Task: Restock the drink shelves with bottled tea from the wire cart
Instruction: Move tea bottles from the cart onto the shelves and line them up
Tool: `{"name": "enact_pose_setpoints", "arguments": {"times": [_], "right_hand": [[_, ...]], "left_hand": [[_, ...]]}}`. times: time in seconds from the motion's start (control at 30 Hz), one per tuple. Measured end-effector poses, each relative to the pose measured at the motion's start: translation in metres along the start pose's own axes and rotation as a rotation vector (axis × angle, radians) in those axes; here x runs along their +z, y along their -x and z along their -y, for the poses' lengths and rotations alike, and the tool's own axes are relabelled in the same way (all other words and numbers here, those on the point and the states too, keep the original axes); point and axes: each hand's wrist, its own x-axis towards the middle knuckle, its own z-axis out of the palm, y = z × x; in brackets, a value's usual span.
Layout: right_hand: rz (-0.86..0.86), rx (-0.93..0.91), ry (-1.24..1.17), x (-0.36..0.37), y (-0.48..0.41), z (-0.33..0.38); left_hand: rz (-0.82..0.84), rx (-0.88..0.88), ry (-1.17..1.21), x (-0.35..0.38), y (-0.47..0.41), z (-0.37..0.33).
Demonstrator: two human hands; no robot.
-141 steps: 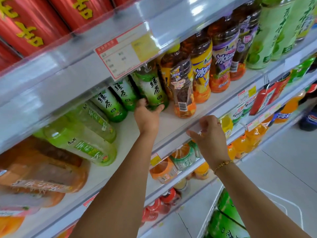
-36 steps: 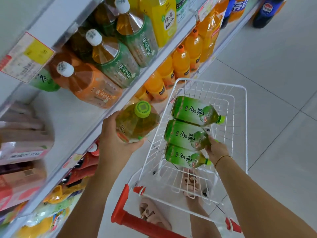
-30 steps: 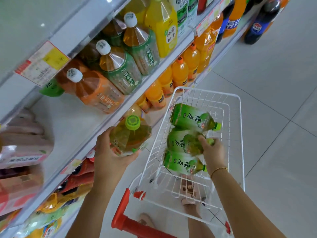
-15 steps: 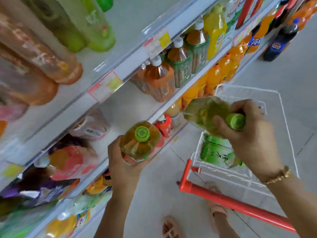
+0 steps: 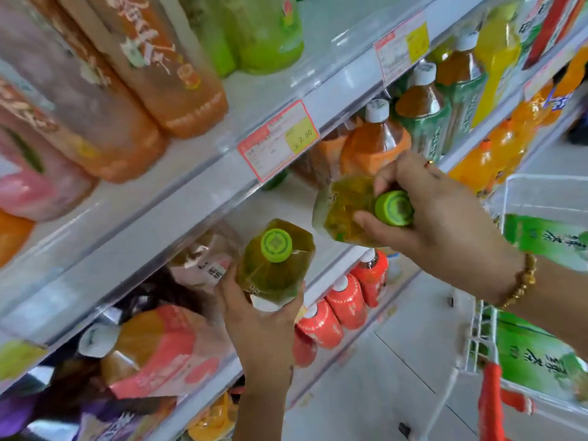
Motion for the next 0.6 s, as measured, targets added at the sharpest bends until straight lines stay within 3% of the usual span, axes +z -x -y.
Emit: {"name": "enact_pose_setpoints", "arguments": {"times": [0.43,0.6], "right_hand": [[-0.001,-0.240,0.076,0.047,-0.062,-0.042],[-0.047,-0.280,0.125,0.062,-0.058,-0.040]], "left_hand": [[-0.051,0.043,0.095,0.059,-0.050,0.035],[-0.172,0.067,0.014,0.080,-0.052,0.044]]}}
